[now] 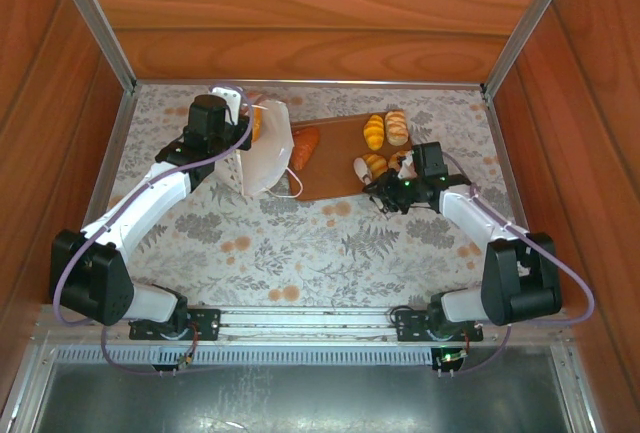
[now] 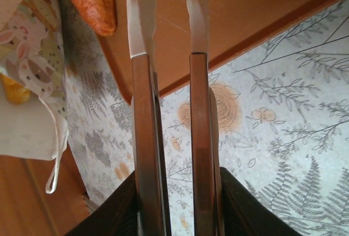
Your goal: Take the fake bread out of the paper bag
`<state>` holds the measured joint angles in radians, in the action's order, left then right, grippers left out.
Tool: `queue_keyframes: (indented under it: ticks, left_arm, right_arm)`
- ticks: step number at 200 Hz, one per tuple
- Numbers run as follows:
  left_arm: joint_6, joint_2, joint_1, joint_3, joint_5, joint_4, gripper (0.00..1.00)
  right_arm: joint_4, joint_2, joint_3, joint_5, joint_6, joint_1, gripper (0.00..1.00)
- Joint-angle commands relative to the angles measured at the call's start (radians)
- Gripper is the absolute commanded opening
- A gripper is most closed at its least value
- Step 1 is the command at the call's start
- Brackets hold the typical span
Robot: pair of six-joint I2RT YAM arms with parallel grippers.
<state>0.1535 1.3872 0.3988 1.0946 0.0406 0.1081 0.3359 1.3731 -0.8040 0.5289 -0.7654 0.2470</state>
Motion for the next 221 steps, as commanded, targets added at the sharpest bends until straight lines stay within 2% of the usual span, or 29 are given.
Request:
queue_keyframes:
  ticks: [1, 49, 112, 177, 221]
  left_arm:
    - [-0.006, -0.022, 0.002, -0.006, 0.004, 0.002, 0.00]
    - [-0.001, -0.015, 0.002, -0.001, -0.005, -0.001, 0.00]
    - [0.003, 0.002, 0.002, 0.013, -0.022, 0.008, 0.00]
    - [0.007, 0.009, 0.003, 0.026, -0.032, 0.015, 0.00]
    - [0.005, 0.004, 0.002, 0.021, -0.037, 0.015, 0.00]
  right_arm:
    - [-0.008, -0.063, -0.032, 0.089, 0.028, -0.001, 0.36]
    - [0.062, -0.182, -0.078, 0.084, 0.047, 0.055, 0.37]
    - [0.152, -0.254, -0.205, -0.043, 0.110, 0.246, 0.39]
    - [0.190, -0.105, -0.362, -0.125, 0.171, 0.444, 0.39]
    - [0.207, 0.079, -0.493, -0.160, 0.181, 0.484, 0.40]
